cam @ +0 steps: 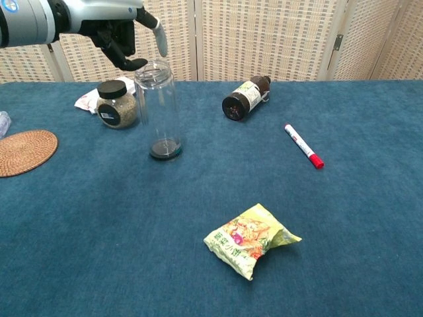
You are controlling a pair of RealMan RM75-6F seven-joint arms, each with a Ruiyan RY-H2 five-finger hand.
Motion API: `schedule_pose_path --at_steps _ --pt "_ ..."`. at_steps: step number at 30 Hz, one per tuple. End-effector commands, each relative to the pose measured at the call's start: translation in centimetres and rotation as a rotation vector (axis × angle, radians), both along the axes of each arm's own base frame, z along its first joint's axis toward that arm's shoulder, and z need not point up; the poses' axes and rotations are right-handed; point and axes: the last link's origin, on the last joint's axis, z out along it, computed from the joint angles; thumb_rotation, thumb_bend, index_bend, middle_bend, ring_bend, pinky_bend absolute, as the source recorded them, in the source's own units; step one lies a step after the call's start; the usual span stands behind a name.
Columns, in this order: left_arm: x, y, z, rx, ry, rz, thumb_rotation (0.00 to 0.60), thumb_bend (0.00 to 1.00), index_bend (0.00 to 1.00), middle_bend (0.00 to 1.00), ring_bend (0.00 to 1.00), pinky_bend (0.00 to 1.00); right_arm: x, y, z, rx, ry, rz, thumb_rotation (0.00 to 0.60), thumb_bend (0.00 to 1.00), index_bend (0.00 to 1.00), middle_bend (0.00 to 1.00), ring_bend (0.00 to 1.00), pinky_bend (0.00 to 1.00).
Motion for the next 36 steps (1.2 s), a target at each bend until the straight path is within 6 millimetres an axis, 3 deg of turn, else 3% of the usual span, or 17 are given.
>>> schedule_pose_path --at_steps 1,36 --pt "0.05 0.02 -0.2 -0.004 0.004 0.001 0.6 0.48 0.31 1.0 1.0 1.0 -0.07 0.09 0.02 -0.002 -0.001 -0.004 0.6 0.37 0.24 0.34 0.13 0.21" --pt "-0.44 -0.23 -1.07 -0.035 0.094 0.024 0.6 0.48 0.33 1.0 1.0 1.0 -0.28 0.13 -0.05 -0.001 -0.001 -0.01 0.6 0.37 0.24 0.34 0.13 0.21"
